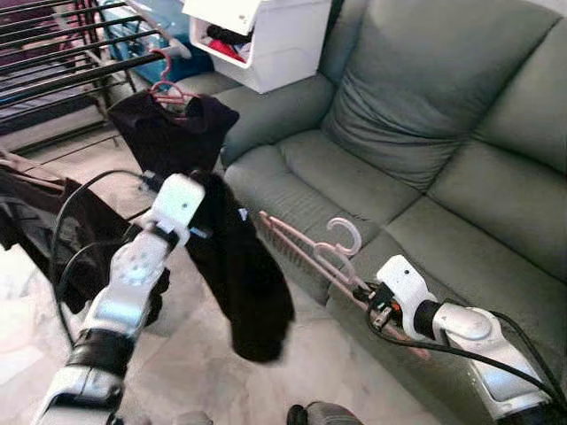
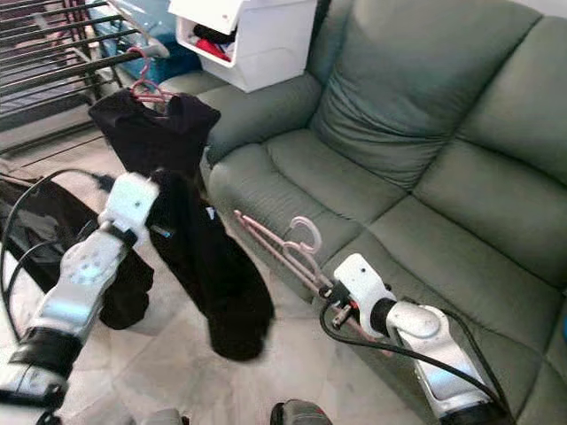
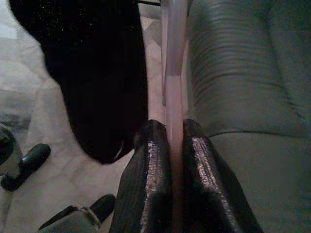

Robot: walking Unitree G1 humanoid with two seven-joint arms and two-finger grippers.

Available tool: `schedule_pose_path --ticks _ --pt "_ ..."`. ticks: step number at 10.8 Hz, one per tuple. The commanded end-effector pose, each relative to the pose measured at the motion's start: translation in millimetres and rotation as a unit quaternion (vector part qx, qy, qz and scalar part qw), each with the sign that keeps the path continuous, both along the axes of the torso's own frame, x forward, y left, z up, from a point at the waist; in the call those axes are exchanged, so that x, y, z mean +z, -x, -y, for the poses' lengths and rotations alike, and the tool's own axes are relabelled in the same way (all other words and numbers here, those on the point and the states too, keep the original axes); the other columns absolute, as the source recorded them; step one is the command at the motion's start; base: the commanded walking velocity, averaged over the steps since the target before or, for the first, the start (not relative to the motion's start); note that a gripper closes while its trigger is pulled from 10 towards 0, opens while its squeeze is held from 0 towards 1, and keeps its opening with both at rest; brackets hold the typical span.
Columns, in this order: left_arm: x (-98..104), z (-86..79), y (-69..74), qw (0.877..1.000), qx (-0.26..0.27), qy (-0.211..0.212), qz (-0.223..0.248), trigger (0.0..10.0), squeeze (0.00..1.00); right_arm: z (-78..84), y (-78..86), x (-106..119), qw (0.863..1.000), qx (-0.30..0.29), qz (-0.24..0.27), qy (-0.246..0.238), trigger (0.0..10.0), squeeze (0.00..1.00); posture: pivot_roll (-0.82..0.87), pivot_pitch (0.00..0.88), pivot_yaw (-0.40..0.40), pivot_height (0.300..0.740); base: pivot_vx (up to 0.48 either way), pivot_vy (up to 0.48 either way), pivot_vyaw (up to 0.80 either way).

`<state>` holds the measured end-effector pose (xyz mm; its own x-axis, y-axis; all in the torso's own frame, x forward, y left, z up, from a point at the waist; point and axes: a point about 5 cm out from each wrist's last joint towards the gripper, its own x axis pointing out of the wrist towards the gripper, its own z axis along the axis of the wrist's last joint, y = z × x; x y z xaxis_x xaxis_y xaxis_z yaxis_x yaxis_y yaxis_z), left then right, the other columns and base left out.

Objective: Hang hanger

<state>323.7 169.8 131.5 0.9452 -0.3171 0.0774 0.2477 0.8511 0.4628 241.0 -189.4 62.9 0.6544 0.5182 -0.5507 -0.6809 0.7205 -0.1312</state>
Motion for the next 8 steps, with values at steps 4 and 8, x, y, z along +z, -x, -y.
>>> schedule_pose_path --ticks 4,8 --pt "24 -9.3 -18.8 0.993 0.109 0.009 0.049 10.0 0.0 19.1 -20.1 12 0.996 -0.059 0.065 0.021 10.0 0.0 -0.1 0.0 -0.027 0.74 0.0 0.0 0.0" --pt "29 -23.5 -33.1 0.97 0.231 -0.033 0.071 10.0 0.0 5.9 -22.6 30 0.994 -0.018 0.096 -0.044 10.0 0.0 -0.11 0.0 -0.027 0.74 0.0 0.0 0.0"
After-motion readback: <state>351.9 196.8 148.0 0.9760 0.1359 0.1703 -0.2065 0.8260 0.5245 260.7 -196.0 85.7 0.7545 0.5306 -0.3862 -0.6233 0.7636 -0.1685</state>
